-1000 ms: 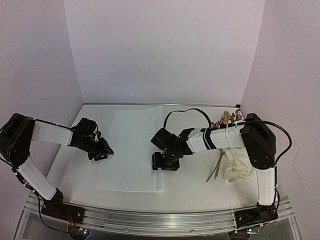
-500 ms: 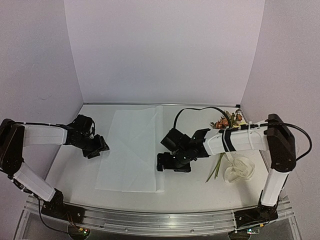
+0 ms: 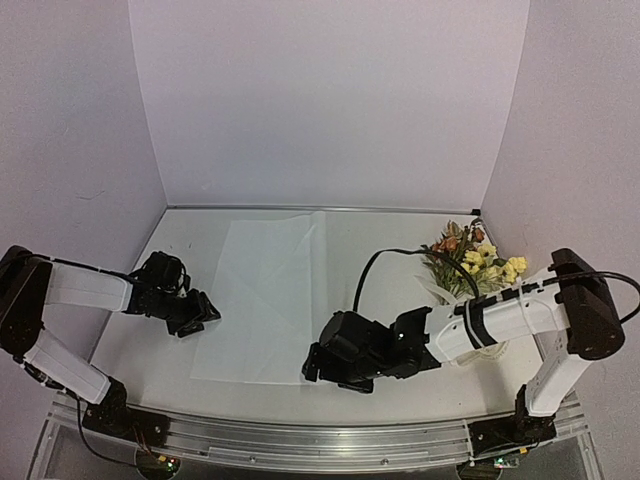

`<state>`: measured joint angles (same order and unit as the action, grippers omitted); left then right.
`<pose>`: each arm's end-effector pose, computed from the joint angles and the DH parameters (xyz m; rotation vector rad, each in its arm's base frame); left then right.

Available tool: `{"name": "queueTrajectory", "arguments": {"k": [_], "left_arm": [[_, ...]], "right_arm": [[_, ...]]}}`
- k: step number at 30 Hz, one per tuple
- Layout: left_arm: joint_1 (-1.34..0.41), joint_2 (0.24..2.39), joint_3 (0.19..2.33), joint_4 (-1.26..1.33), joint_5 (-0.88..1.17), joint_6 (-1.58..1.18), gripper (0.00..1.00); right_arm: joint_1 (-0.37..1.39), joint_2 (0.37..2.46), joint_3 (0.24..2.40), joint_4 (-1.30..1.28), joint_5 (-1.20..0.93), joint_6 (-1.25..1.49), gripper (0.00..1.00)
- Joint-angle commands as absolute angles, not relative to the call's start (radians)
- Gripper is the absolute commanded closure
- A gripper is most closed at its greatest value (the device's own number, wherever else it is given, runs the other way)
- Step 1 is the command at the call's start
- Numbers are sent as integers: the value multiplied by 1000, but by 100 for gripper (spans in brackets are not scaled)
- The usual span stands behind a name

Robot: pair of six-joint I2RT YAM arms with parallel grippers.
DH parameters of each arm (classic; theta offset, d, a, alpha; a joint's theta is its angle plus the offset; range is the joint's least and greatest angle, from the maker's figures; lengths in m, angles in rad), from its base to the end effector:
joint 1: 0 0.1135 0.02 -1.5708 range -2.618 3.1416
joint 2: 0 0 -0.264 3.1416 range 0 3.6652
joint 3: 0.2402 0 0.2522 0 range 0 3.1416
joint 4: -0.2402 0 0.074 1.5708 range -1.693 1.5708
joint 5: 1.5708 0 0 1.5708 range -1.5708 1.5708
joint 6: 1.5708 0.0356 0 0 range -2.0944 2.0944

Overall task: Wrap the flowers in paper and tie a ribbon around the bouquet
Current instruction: Adjust the folded wrapping paper at the center of the board.

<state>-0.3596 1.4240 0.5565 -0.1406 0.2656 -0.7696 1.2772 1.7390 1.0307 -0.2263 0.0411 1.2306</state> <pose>0.2245 -0.0944 0.1350 -0.4498 2.6784 -0.7260 0.1040 0.3388 0.1718 -0.0460 2.7810 0.8524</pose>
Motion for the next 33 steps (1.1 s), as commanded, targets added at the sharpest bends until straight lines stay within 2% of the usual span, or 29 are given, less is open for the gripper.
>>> {"name": "queueTrajectory", "arguments": {"k": [1, 10, 20, 26, 33], "left_arm": [[-421, 1402, 492, -62, 314, -836, 43], [-512, 1309, 432, -39, 267, -917, 46], [-514, 1267, 430, -71, 240, -928, 47], [-514, 1278, 435, -70, 243, -922, 47], [-514, 1293, 447, -69, 247, -915, 47]], "right_arm": [[1324, 1740, 1002, -54, 130, 1406, 12], [1356, 1730, 906, 17, 271, 1540, 16], [1358, 1693, 793, 97, 430, 1526, 14], [1358, 1699, 758, 196, 426, 1540, 14], [1374, 1660, 716, 130, 399, 1641, 16]]}}
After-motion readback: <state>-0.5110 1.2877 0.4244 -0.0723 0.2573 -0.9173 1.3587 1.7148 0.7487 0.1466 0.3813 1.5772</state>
